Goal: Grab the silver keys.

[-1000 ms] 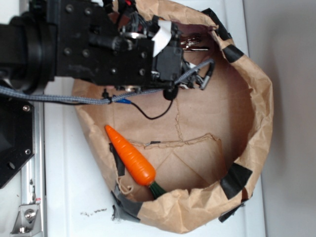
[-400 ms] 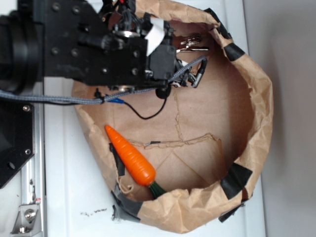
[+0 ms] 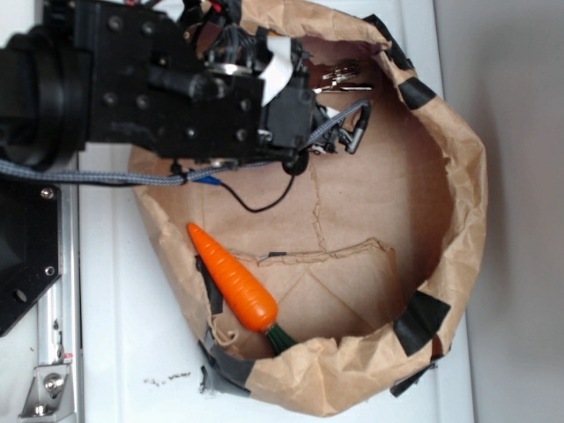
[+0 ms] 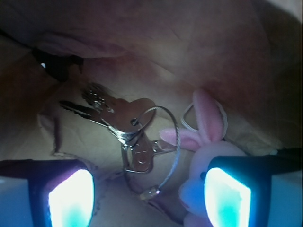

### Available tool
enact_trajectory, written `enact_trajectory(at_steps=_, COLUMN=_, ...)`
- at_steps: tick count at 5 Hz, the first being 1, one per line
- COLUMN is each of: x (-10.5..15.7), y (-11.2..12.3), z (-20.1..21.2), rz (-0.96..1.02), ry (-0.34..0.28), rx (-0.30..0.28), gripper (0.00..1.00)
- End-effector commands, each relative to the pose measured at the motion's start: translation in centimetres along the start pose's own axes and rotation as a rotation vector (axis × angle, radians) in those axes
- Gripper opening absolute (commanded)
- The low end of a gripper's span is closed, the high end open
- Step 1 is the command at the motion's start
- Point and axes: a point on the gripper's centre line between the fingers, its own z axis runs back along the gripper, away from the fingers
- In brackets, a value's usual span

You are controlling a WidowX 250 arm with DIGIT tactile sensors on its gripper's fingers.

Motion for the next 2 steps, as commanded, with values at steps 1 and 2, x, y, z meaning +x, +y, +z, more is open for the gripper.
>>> enact_trajectory(at_steps=1, x=0.2, y=0.1, z=-1.1, rz=0.039, ry=-0.062, rx=-0.027, gripper=1.00)
enact_trajectory(at_steps=2, x=-0.6, y=-0.9, z=-3.8, rz=0.070, ry=-0.114, rx=0.033, gripper=1.00)
